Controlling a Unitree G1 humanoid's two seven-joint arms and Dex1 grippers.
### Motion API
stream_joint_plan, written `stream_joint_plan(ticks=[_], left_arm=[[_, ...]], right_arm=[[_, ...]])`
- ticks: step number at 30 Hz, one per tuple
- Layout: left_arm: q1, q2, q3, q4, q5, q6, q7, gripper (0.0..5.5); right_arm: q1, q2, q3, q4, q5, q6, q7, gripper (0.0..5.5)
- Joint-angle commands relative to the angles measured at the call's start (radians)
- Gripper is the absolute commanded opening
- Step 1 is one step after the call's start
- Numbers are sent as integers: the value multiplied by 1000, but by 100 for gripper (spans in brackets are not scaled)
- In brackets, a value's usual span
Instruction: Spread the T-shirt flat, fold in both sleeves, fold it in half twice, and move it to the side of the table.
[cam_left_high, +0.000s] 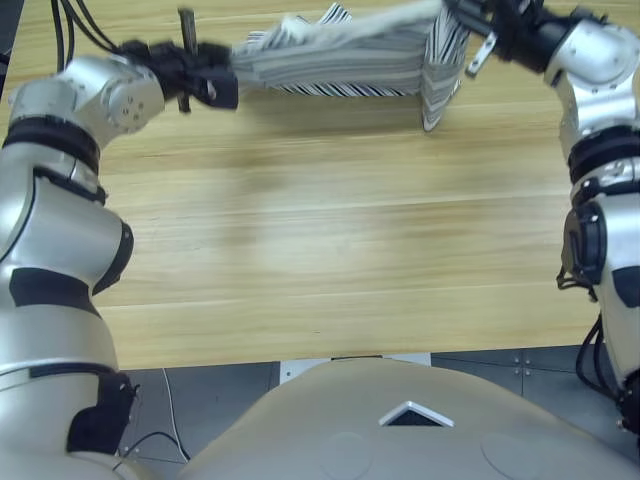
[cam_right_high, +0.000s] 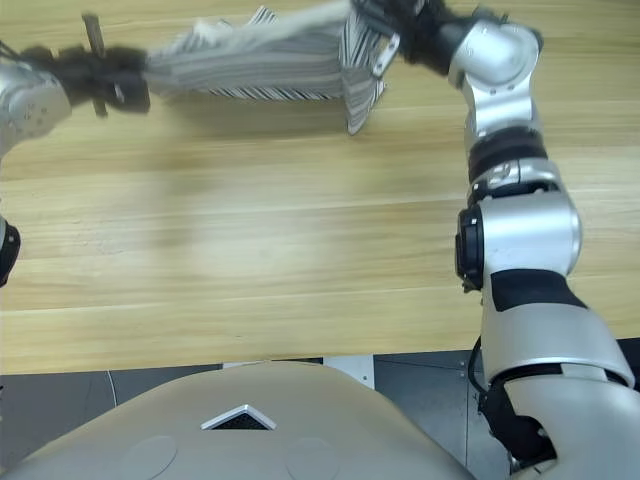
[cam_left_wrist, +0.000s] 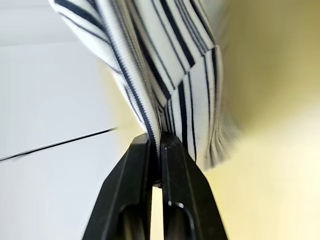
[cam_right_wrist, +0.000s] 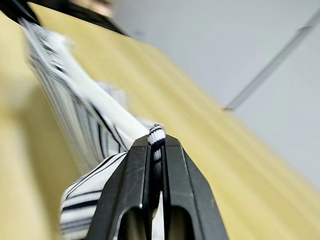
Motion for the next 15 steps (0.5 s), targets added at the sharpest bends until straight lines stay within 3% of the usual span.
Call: stream_joint_plan(ticks=[1,6,15], left_arm=[[249,294,77,-621,-505,117,-590,11],[409,512,152,-1077,-775,273,-768,11],[658,456,188,-1255,-649,469,-864,11]], right_arm=[[247,-123,4,-431,212,232,409,10],[441,-223,35,-817,283,475,475,10],[636,-258,155,-1024,97,579,342,10]])
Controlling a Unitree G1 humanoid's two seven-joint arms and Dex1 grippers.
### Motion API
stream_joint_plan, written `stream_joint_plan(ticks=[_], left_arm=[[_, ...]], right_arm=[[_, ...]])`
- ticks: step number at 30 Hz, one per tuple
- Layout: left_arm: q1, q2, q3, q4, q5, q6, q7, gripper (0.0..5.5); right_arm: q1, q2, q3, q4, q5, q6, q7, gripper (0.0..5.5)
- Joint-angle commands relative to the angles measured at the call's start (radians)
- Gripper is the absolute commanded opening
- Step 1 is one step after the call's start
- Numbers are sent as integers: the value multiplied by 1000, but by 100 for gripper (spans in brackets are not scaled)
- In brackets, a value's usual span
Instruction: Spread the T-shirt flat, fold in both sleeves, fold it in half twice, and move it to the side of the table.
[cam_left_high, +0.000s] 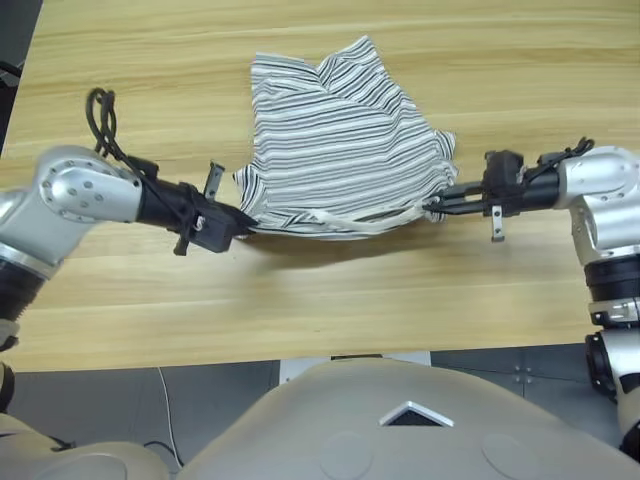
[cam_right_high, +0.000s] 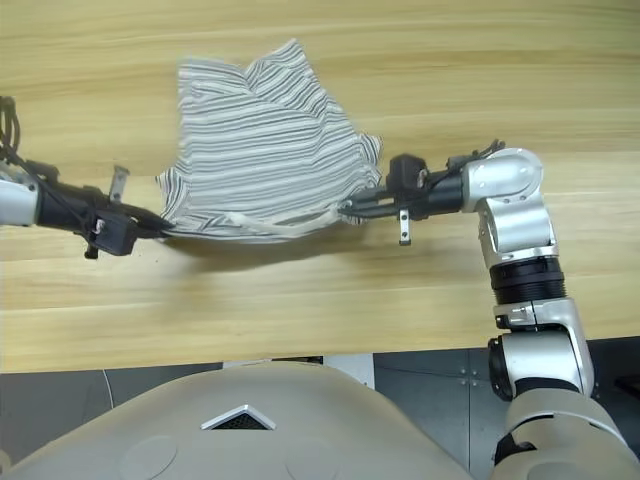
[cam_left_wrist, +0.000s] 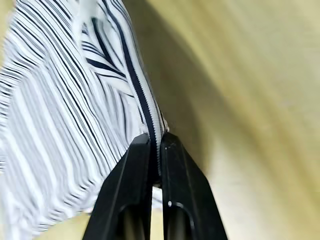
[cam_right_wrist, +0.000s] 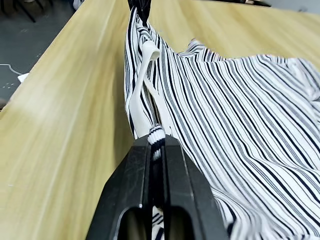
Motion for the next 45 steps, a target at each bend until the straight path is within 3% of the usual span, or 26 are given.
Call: stream_joint_plan(ticks=[1,5,7,12,22,31,34,39,45], left_arm=[[78,-38,14,-43,57,81,-57,11],[153,-77,4,-39,148,119,-97,11],[180,-76,16,-51,146,134,-127,58],[242,-25,98,-171,37,181,-215,136],[261,-55,197,-167,92,216,-247,277],[262,-77,310,-231,-94,158,-330,277],[178,-201,331,-208,-160,208,-281,277],[-18,-526,196,199,147,169,-74,277],[-107,-674,70,736,416,18,126,277]], right_arm=[[70,-23,59,-72,-84,18,-53,10],[145,-26,130,-113,-147,17,-76,10],[169,-28,155,-128,-154,23,-70,10],[207,-65,147,-272,-11,146,22,112],[238,-118,132,-402,121,248,61,280],[129,-74,39,-267,172,215,49,292],[76,-55,-3,-177,197,210,49,292],[-72,50,-80,104,134,103,-100,292],[-152,118,-101,265,57,-1,-216,292]])
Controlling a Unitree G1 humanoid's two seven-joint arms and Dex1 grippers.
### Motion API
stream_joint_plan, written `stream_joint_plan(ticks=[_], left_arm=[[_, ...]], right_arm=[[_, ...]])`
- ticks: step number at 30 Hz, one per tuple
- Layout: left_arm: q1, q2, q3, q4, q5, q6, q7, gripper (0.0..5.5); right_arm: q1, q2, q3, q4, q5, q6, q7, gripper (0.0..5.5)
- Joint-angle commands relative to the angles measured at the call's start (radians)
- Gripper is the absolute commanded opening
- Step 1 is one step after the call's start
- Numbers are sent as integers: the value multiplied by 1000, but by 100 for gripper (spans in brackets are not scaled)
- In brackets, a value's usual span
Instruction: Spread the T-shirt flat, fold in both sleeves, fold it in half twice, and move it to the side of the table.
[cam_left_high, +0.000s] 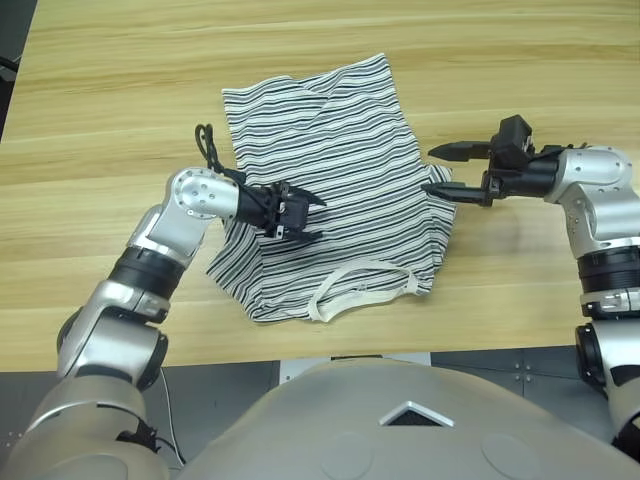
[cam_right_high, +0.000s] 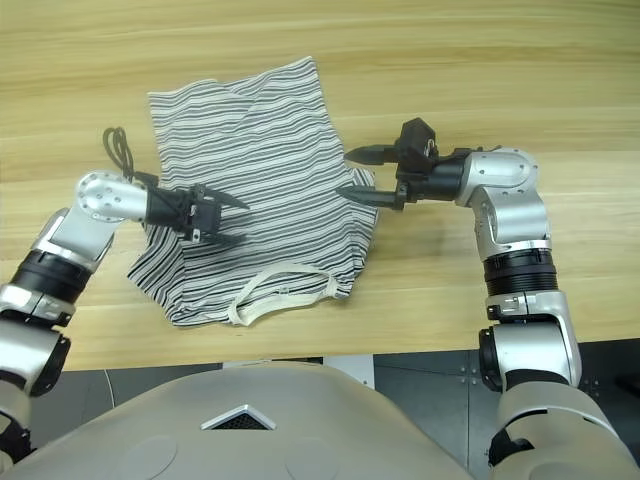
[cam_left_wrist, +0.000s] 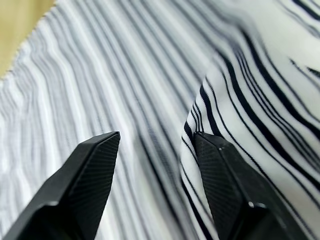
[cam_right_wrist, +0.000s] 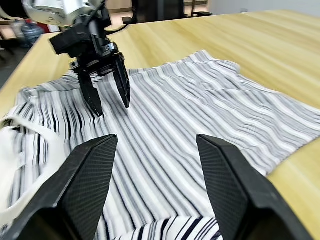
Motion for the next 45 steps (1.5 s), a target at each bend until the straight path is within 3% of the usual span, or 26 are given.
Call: stream_joint_plan(ticks=[1,5,15,23,27,36,40,45], left_arm=[[0,-31,-105,324,223,-56,143,277],[20,4,-175,483,310,-137,246,277],[74,90,-175,479,257,-228,232,277],[140,225,-189,470,271,-229,210,277],[149,222,-188,470,258,-231,227,277],[151,186,-182,458,239,-230,244,277],[144,167,-187,471,249,-226,264,277],[134,160,-191,443,246,-219,254,277]], right_arm=[[-56,44,-16,95,-68,-67,-91,292],[-48,57,12,133,-122,-106,-108,292],[-18,40,141,318,-381,-250,-215,292],[2,73,140,312,-352,-283,-203,292],[38,107,113,165,-209,-223,-103,292],[37,214,245,213,-356,-306,-165,292],[17,150,284,283,-493,-384,-260,292],[55,-51,292,214,-575,-432,-242,292]])
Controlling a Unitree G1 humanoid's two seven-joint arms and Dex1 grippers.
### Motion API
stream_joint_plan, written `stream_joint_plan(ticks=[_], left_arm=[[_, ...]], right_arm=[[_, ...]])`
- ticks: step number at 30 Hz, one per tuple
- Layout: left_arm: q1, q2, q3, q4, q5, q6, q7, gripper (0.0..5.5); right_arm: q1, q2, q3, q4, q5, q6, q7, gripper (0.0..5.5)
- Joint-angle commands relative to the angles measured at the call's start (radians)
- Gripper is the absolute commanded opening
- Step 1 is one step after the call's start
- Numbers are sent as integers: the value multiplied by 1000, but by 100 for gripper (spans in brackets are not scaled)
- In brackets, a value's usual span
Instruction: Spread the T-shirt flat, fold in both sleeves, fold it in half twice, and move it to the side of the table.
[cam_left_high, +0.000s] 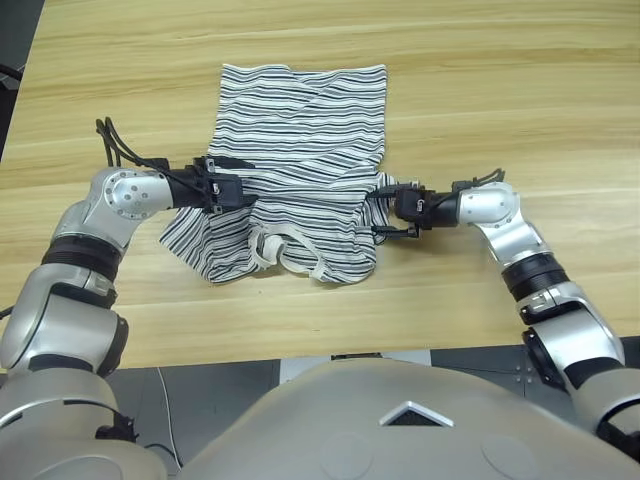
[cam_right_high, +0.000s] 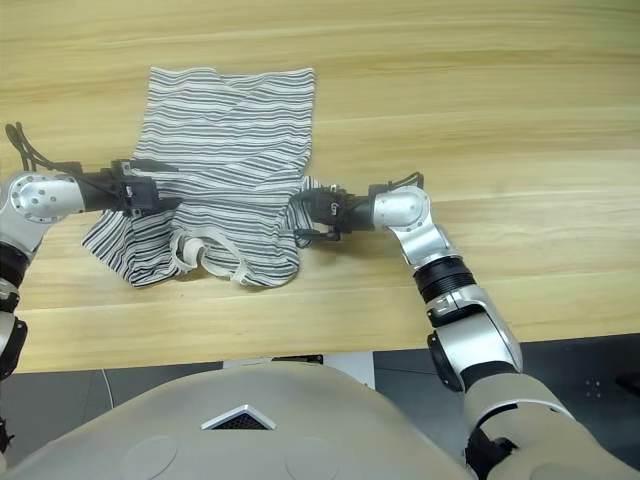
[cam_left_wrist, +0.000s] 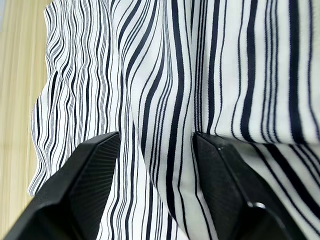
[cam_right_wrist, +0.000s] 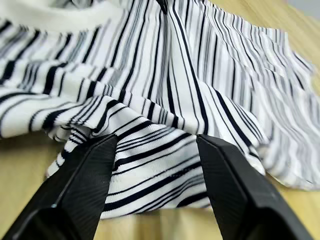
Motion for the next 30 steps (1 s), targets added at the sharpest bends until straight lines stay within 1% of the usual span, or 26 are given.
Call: stream_joint_plan(ticks=[1,5,9,11,13,16,18,23,27,30], left_arm=[[176,-50,-131,73,182,115,-88,277],[167,-44,-126,42,177,118,-97,277],[170,-37,-121,-32,166,125,-104,277],[222,-1,-122,-181,148,140,-127,277],[297,78,-123,-422,153,175,-159,277],[396,186,-116,-757,121,259,-236,277],[414,204,-89,-851,147,300,-230,277],[397,191,-41,-849,234,354,-189,277],[361,170,8,-835,220,355,-173,277],[302,162,39,-777,237,342,-164,277]], right_arm=[[95,-221,17,-42,-116,38,58,292],[139,-332,2,-149,-91,71,97,292],[189,-383,-16,-280,12,131,182,292],[190,-380,-23,-307,25,145,179,292],[185,-369,-32,-315,38,155,177,292],[203,-383,-48,-341,63,174,196,292],[204,-389,-59,-341,61,179,190,292],[207,-403,-67,-331,49,186,191,292],[212,-412,-88,-349,70,189,193,292],[229,-425,-115,-408,117,216,220,292]])
